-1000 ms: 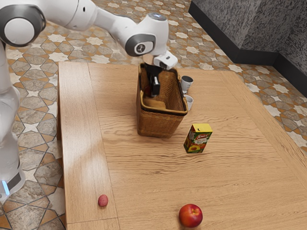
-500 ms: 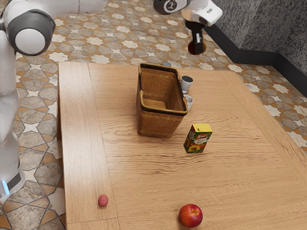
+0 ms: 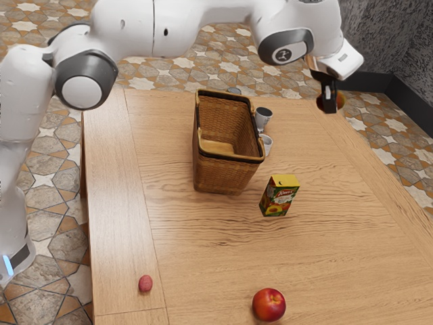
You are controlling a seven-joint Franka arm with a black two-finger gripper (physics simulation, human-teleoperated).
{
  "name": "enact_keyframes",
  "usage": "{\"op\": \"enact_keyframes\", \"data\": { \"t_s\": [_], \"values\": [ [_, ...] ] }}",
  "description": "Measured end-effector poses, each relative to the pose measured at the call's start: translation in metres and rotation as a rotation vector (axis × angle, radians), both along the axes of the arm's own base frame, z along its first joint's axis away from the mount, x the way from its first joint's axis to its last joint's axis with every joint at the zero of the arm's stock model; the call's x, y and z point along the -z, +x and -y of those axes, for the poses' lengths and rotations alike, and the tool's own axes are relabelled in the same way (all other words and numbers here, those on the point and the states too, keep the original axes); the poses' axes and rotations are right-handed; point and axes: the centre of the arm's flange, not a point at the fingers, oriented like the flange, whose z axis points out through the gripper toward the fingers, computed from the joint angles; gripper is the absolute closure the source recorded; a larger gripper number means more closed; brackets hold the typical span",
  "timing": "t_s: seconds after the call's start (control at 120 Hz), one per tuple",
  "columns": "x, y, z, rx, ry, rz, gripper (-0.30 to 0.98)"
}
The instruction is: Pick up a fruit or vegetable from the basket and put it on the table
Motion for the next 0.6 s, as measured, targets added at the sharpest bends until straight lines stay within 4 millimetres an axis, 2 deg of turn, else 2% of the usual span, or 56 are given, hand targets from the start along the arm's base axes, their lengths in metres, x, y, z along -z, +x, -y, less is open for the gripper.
{"op": "enact_keyframes", "data": {
  "t_s": [0.158,0.267,0.4,0.492,0.558,0.6],
  "values": [
    [-0.002,0.005,-0.02,-0.008,0.011,0.038,0.41],
    [0.002,0.008,-0.041,-0.03,0.034,0.047,0.19],
    [0.003,0.006,-0.046,-0.024,0.038,0.051,0.07],
    [-0.012,-0.022,-0.052,-0.051,-0.052,0.055,0.04],
    [-0.007,-0.04,-0.068,-0.147,-0.161,0.041,0.02],
    [-0.004,-0.057,-0.068,-0.231,-0.25,0.008,0.02]
  ]
}}
